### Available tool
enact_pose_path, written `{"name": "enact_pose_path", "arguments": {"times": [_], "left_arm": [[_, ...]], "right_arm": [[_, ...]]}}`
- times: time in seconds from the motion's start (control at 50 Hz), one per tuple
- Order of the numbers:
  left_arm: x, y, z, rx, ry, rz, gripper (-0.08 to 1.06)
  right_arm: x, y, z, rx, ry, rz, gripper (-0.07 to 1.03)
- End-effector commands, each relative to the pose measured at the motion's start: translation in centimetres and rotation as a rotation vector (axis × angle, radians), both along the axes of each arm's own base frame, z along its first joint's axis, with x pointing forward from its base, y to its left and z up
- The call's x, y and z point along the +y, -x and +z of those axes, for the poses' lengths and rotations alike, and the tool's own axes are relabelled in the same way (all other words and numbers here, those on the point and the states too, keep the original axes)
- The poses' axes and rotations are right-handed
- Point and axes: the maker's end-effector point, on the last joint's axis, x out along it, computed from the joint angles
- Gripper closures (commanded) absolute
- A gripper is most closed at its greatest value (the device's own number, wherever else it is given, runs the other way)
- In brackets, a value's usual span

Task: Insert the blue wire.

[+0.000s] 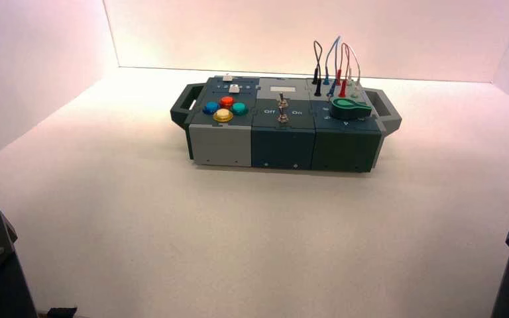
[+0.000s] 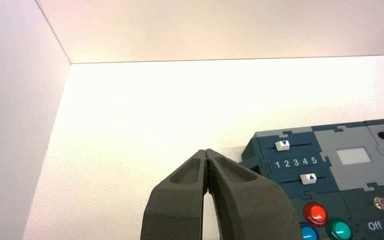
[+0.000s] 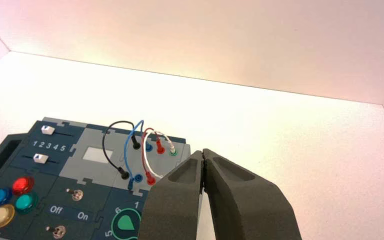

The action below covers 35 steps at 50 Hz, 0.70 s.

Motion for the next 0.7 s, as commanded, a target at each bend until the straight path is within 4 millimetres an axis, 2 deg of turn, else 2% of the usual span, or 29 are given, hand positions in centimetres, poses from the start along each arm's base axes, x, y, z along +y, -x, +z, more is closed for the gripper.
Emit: {"name": "enact_pose_path", "arguments": {"times": [0.02, 0.56, 0.7], "left_arm": [[0.04, -0.22, 1.3, -0.04, 0.008, 0.004, 1.01], [0.06, -0.18, 0.82, -0.032, 0.005, 0.004, 1.01], [0.04, -0.33, 0.49, -0.023, 0.001, 0.002, 1.01]], "right_arm": [[0.0, -0.35, 0.98, -0.034, -0.001, 0.0, 0.98], [-0.04, -0.5, 0.28, -0.013, 0.016, 0.005, 0.98], [-0.01, -0.1, 0.19, 0.047, 0.019, 0.005, 0.98]]}}
